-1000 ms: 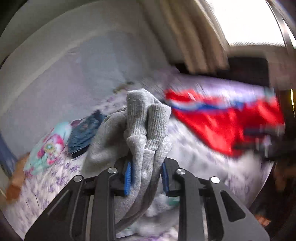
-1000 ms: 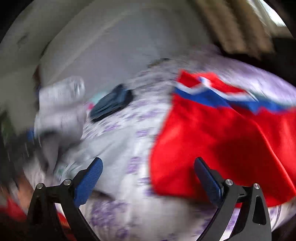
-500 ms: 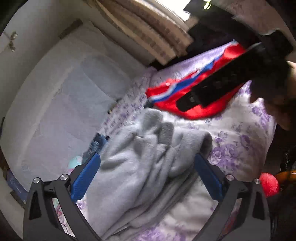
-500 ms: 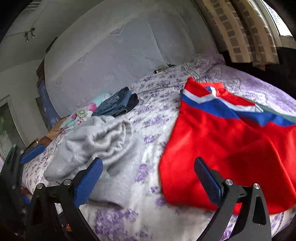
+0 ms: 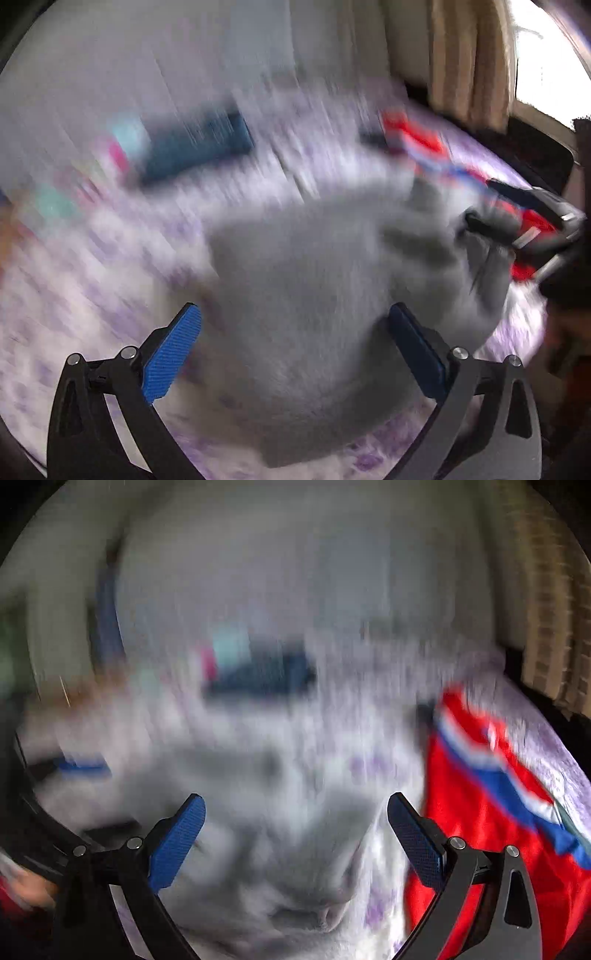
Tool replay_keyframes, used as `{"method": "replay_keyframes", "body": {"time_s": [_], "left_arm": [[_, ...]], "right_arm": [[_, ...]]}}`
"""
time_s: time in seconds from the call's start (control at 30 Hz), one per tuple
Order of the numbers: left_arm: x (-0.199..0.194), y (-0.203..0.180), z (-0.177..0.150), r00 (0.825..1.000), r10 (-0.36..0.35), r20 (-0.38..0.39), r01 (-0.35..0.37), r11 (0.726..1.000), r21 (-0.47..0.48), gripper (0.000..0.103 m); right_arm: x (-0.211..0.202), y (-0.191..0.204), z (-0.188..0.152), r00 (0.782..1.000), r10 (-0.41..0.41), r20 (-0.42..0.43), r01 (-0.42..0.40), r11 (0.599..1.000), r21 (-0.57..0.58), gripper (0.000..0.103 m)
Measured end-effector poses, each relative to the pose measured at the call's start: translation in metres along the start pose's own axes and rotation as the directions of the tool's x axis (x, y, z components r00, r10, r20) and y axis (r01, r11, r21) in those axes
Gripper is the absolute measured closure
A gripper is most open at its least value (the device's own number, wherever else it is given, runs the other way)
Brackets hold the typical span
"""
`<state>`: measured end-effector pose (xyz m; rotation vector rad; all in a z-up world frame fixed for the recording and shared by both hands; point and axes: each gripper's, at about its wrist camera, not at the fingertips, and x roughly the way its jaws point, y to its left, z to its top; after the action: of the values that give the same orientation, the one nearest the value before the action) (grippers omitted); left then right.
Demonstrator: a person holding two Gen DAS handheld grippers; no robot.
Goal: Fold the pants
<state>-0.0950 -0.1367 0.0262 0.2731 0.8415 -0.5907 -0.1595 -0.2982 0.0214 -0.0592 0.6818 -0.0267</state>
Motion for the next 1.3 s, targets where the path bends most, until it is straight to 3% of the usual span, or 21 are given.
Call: {"method": "replay_keyframes", "body": {"time_s": [0.03,0.07,0.1,0.13,0.2,0.27,0.33,0.47,0.63,0.7,0.77,0.87,1.0,1.03,1.07,1.1,1.23,1.3], "left_arm": [[0.016,0.000,-0.008,0.999,-0.020,-0.035,0.020,1.000,-0.006,0.004],[0.021,0.003,-0.016,0.999,-0.044,-0.014,0.044,0.999,-0.029,0.004],[0.021,0.013,-0.028,0.992,-0.121,0.038,0.124,0.987,-0.105,0.004],[0.022,0.021,-0.035,0.984,-0.176,0.034,0.179,0.972,-0.152,0.004],[0.024,0.037,-0.047,0.959,-0.276,0.069,0.284,0.929,-0.237,0.004],[0.020,0.030,-0.052,0.967,-0.235,0.094,0.250,0.947,-0.204,0.004],[0.017,0.029,-0.056,0.970,-0.217,0.114,0.236,0.950,-0.204,0.004],[0.013,0.036,-0.060,0.961,-0.236,0.140,0.264,0.937,-0.229,0.004],[0.011,0.023,-0.060,0.970,-0.173,0.169,0.206,0.957,-0.204,0.004],[0.008,0.018,-0.062,0.972,-0.150,0.181,0.184,0.964,-0.190,0.004],[0.005,0.013,-0.062,0.974,-0.121,0.194,0.153,0.975,-0.160,0.004],[0.001,0.005,-0.066,0.973,-0.081,0.218,0.110,0.986,-0.128,0.004],[0.001,0.005,-0.068,0.970,-0.084,0.227,0.116,0.984,-0.132,0.004],[0.001,0.007,-0.069,0.970,-0.085,0.228,0.117,0.984,-0.132,0.004],[0.001,0.007,-0.069,0.969,-0.082,0.231,0.114,0.985,-0.130,0.004],[0.000,0.005,-0.070,0.969,-0.075,0.235,0.108,0.986,-0.127,0.004],[0.000,0.007,-0.071,0.969,-0.083,0.232,0.118,0.983,-0.140,0.004],[0.001,0.011,-0.071,0.969,-0.106,0.225,0.142,0.978,-0.152,0.004]], "right_arm": [[0.021,0.004,-0.015,0.998,0.008,-0.065,-0.010,0.999,-0.032,0.003],[0.023,0.000,-0.023,0.999,0.051,-0.020,-0.051,0.999,0.006,0.003],[0.024,-0.015,-0.028,0.991,0.129,-0.026,-0.126,0.987,0.101,0.003],[0.025,-0.022,-0.029,0.983,0.177,-0.047,-0.168,0.974,0.149,0.003],[0.024,-0.021,-0.027,0.981,0.188,-0.040,-0.182,0.974,0.133,0.003],[0.016,-0.011,-0.019,0.989,0.147,-0.025,-0.144,0.984,0.101,0.003],[-0.008,0.000,-0.001,0.989,0.137,0.062,-0.140,0.989,0.051,0.003],[-0.047,0.009,0.032,0.959,0.188,0.213,-0.196,0.981,0.015,0.003],[-0.038,0.052,0.063,0.968,0.161,0.192,-0.126,0.975,-0.185,0.003],[-0.029,0.075,0.071,0.971,0.172,0.168,-0.124,0.956,-0.266,0.014],[-0.020,0.100,0.083,0.978,0.166,0.125,-0.108,0.921,-0.374,0.017],[-0.040,0.111,0.098,0.971,0.147,0.190,-0.055,0.907,-0.417,0.016],[-0.026,0.131,0.104,0.971,0.224,0.081,-0.167,0.883,-0.439,0.017],[-0.016,0.141,0.101,0.973,0.226,0.042,-0.181,0.867,-0.465,0.019],[-0.004,0.149,0.097,0.975,0.222,0.005,-0.191,0.852,-0.488,0.032],[0.012,0.158,0.093,0.976,0.212,-0.046,-0.206,0.837,-0.508,0.035],[0.047,0.170,0.088,0.972,0.201,-0.124,-0.236,0.822,-0.519,0.038],[0.052,0.171,0.089,0.969,0.209,-0.131,-0.247,0.820,-0.516,0.066]]}}
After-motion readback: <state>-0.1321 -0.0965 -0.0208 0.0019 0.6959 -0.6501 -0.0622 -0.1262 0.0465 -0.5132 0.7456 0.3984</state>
